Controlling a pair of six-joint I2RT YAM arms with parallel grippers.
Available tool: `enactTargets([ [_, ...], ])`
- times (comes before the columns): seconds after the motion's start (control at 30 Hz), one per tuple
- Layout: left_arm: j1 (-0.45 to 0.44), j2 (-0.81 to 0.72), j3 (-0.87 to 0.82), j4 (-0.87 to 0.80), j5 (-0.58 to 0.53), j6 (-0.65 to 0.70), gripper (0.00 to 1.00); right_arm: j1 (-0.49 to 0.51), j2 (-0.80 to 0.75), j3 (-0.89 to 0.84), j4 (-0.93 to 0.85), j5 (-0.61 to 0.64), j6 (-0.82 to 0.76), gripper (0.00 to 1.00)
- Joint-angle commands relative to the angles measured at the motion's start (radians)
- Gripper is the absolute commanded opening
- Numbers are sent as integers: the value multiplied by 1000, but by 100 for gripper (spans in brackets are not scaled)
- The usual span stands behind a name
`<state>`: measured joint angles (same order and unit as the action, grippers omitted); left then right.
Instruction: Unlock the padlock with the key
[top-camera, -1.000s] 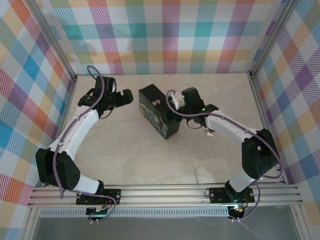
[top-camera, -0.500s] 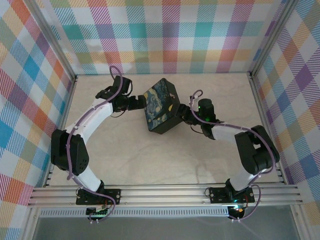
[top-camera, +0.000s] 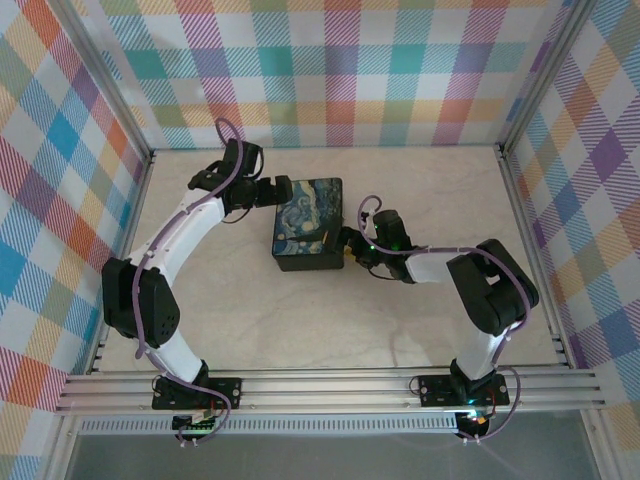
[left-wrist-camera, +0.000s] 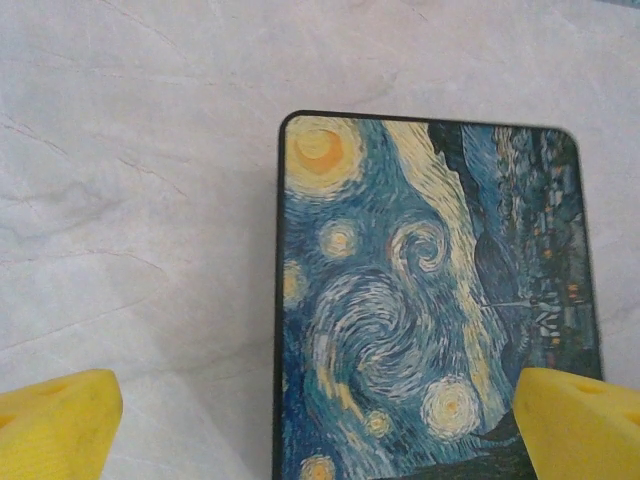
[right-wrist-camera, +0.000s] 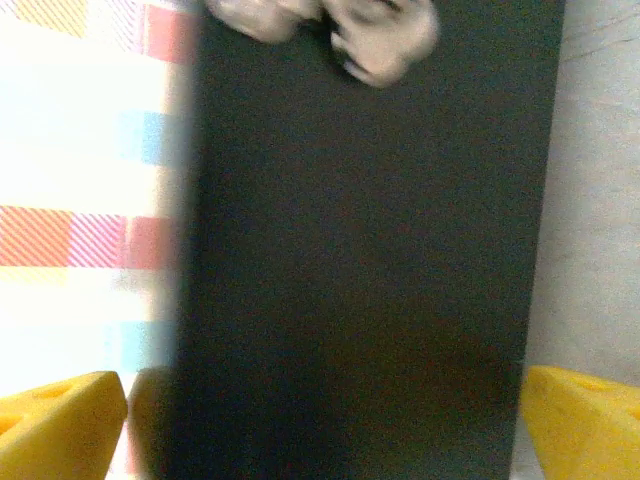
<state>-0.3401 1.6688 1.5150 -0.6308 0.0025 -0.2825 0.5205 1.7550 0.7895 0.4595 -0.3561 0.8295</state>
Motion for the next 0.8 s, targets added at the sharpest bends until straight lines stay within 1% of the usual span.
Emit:
enactTargets([
  [0.0,-5,27,28,-37,-2,22,100,-2,-2,48,-105,17,-136,100],
  [0.2,-5,32,14,-37,-20,27,100,-2,24,102,-169,-40,-204,100],
  [0.27,-5,29,17,-49,-48,42,100,-2,3,127,-218,-38,-245,100],
  [0.33,-4,10,-1,-29,-90,67,100,-7,-44,165,-327,1,-336,100],
  [0.4,3,-19,-52,29,-138,91,100,-23,-111,190,-439,50,-455,100],
  [0.53,30,-71,-157,88,-187,130,100,-88,-282,142,-553,159,-645,100],
  [0.63,40,-140,-311,190,-262,140,100,-193,-423,13,-521,241,-729,100],
  [0.7,41,-196,-456,331,-334,149,100,-291,-503,-112,-410,304,-744,100],
  [0.77,42,-241,-592,483,-423,152,100,-373,-546,-216,-282,369,-733,100],
])
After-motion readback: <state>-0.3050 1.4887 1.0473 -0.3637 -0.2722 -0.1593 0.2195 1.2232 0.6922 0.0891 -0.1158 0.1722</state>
